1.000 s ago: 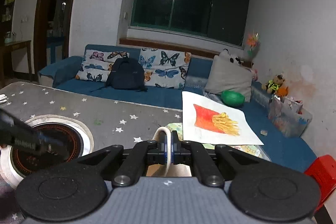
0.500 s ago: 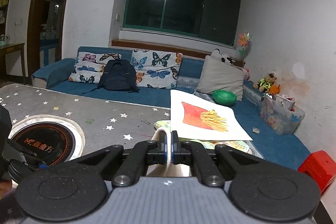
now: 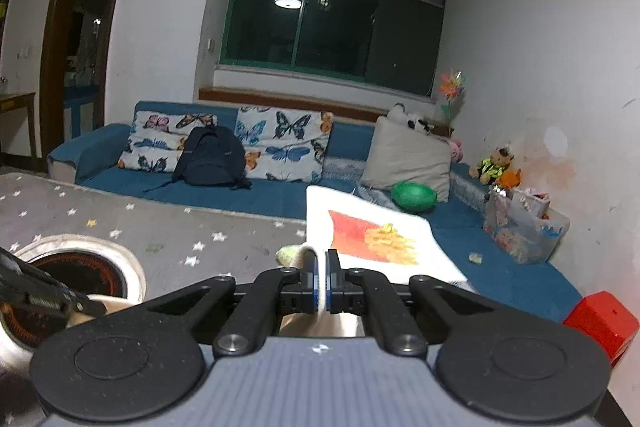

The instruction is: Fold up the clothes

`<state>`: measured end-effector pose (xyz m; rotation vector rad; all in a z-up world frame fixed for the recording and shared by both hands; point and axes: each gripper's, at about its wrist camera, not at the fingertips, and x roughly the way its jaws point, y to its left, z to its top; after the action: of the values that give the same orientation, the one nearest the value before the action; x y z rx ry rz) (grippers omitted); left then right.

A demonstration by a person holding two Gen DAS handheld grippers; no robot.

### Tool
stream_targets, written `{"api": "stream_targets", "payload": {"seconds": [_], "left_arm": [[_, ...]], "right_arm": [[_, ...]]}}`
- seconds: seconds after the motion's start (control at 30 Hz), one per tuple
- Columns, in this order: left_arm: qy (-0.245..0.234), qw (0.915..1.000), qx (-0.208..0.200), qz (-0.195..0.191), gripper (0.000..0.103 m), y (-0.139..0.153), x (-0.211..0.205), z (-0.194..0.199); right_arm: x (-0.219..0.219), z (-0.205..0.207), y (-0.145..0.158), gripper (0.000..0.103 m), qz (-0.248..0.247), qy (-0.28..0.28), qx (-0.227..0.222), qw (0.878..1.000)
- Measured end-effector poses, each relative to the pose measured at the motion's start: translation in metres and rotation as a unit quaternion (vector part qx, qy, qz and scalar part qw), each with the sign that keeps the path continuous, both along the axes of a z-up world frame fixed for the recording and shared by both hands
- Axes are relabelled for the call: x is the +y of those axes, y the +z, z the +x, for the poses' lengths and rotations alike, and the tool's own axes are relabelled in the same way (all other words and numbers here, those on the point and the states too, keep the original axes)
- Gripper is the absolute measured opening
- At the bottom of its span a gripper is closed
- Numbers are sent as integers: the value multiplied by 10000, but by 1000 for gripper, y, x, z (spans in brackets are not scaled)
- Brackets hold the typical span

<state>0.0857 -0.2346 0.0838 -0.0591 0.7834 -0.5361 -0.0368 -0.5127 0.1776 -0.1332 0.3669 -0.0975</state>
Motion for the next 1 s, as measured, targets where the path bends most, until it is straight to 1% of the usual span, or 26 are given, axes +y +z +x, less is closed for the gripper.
{"api": "stream_targets", "payload": {"seconds": [0.07, 0.13, 0.27, 0.3, 0.33, 0.43, 0.5, 0.6, 0.73, 0.8, 0.9, 0.97, 1.0], "left_arm": [[154, 9995, -264, -82, 3, 26, 6, 9], [282, 9975, -587, -268, 3, 59, 15, 13], [453, 9892, -1227, -657, 3, 122, 37, 7], [449, 9875, -1313, -743, 3, 133, 43, 3], [435, 9865, -1355, -808, 3, 142, 49, -2], [368, 9873, -1247, -918, 3, 150, 68, -18], [273, 9896, -1103, -885, 3, 143, 81, -32], [88, 9944, -831, -642, 3, 119, 95, -57], [-70, 9991, -244, -330, 3, 76, 114, -91], [-127, 9999, 30, -107, 3, 53, 120, -107], [-203, 9988, 409, 201, 3, 21, 127, -122], [-157, 9984, 450, 289, 4, 16, 133, -125], [-134, 9982, 471, 333, 7, 13, 135, -127]], "right_arm": [[-1, 3, 8, 2, -27, -64, -124, 9999], [-3, 3, 22, 2, -28, -149, -397, 9991], [-16, -11, 55, 2, 174, -352, -1064, 9935], [-19, -17, 61, 2, 206, -378, -1166, 9922], [-23, -23, 61, 2, 244, -385, -1170, 9921], [-32, -42, 64, 2, 359, -404, -1183, 9915], [-39, -55, 64, 2, 424, -412, -1175, 9913], [-43, -78, 48, 2, 331, -360, -882, 9949], [-44, -111, 12, 2, 452, -361, -167, 9982], [-43, -131, -13, 2, 590, -415, 313, 9969], [-41, -146, -52, 3, 833, -498, 1043, 9898], [-41, -156, -79, 4, 958, -604, 1487, 9824], [-42, -161, -90, 5, 1016, -667, 1654, 9787]]}}
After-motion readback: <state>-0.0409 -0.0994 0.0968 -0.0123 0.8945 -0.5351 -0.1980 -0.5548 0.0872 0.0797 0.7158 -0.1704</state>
